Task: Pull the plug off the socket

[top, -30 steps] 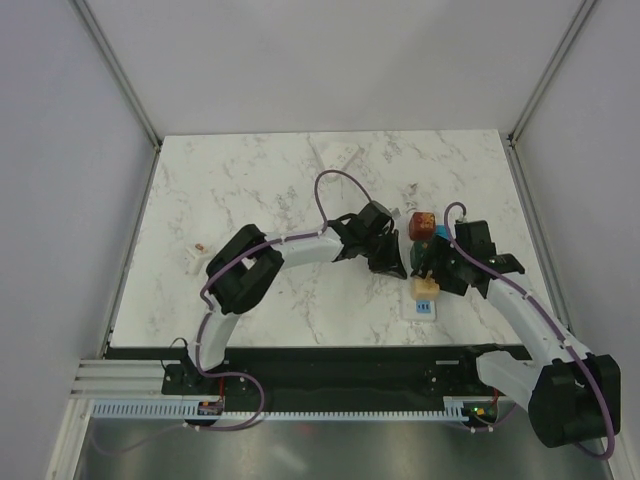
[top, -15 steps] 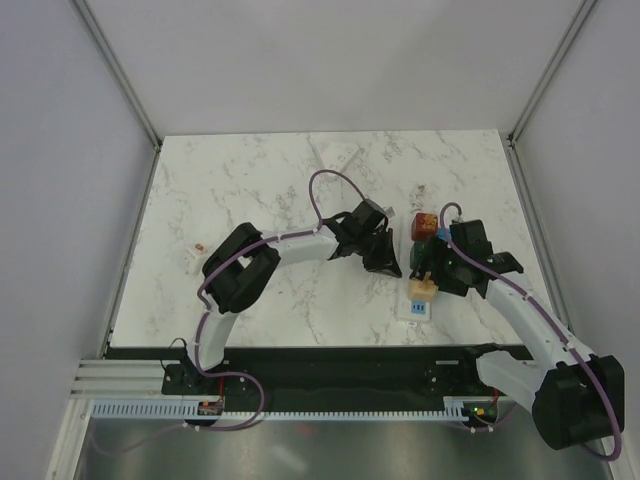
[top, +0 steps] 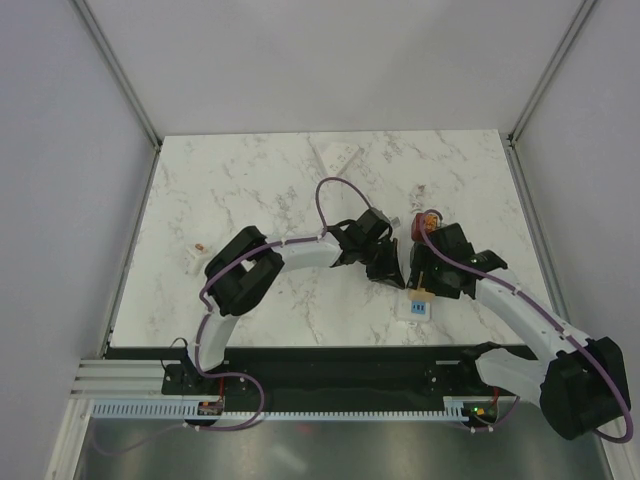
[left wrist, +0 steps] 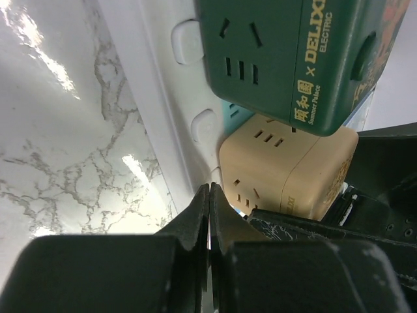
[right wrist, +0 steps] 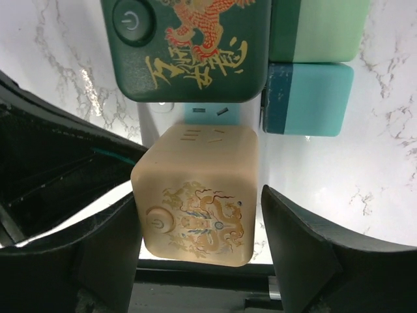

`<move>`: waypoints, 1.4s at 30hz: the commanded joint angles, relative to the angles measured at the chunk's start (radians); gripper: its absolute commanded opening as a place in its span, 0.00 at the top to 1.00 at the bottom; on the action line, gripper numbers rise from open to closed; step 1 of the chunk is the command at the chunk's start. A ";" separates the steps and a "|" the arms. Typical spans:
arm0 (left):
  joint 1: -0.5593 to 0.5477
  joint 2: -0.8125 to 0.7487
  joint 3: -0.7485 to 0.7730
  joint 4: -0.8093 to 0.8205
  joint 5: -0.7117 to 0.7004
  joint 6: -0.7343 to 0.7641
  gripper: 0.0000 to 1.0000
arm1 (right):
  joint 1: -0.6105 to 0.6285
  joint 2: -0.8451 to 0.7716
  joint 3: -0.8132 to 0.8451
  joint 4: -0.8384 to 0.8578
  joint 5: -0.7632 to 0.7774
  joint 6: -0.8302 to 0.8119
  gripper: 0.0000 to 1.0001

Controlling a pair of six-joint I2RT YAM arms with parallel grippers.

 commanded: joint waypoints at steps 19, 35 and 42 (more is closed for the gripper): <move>-0.020 0.069 0.019 -0.120 -0.119 -0.040 0.98 | 0.108 0.075 0.084 -0.021 0.209 0.035 0.71; -0.026 0.092 0.036 -0.226 -0.196 -0.040 0.98 | 0.104 -0.065 0.077 0.059 0.110 0.035 1.00; -0.038 0.104 0.085 -0.293 -0.248 -0.010 0.98 | 0.102 -0.083 0.055 0.079 0.056 0.059 1.00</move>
